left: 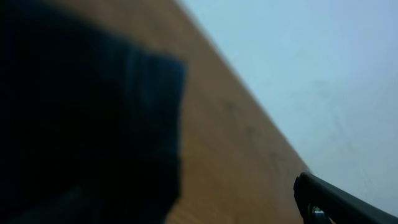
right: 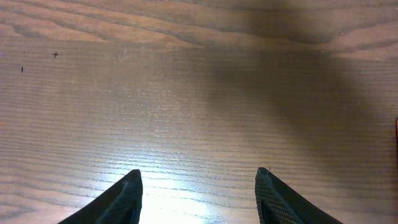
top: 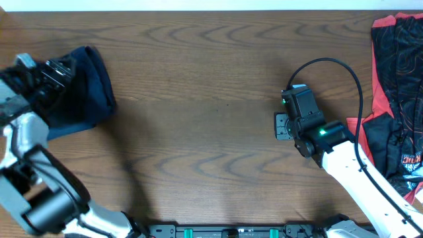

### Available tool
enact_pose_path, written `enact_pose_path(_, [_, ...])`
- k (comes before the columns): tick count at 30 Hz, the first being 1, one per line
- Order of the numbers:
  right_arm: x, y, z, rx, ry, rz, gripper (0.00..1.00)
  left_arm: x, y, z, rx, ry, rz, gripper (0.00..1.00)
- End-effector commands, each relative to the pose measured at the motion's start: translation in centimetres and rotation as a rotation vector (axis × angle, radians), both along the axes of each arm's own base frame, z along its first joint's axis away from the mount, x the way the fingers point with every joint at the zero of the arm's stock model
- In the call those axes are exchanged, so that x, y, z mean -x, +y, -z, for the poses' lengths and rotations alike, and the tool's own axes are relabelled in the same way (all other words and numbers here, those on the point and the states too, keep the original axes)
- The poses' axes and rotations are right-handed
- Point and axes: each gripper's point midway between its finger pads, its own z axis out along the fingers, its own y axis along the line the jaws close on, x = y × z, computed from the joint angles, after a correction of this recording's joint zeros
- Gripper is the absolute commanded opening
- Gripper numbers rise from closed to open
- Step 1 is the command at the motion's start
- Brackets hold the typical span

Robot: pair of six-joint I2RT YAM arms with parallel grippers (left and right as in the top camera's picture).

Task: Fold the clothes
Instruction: 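Release the bundle and press it flat on the blue garment with left gripper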

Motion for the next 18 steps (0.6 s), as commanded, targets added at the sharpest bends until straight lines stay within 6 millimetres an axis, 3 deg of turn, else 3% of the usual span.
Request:
enact_pose_path(1, [-0.2, -0.2, -0.6, -0.02, -0.019, 0.021, 0.57, 0.4, -1.3, 5.2, 0.101, 0.111, 0.009, 0.98])
enact_pose_path(5, [-0.2, -0.2, -0.6, -0.02, -0.018, 0.021, 0.57, 0.8, -1.7, 9.6, 0.167, 0.194, 0.006, 0.98])
enact_pose_path(8, [-0.2, -0.2, -0.6, -0.02, -0.02, 0.021, 0.57, 0.7, -2.2, 9.8, 0.193, 0.183, 0.031, 0.98])
enact_pose_path(13, [-0.6, 0.0, -0.9, -0.029, -0.041, 0.021, 0.59, -1.2, -3.7, 3.2, 0.225, -0.051, 0.189, 0.98])
enact_pose_path(18, [-1.3, 0.5, -1.4, -0.058, -0.071, 0.013, 0.62, -1.6, -5.6, -4.1, 0.076, -0.186, 0.257, 0.98])
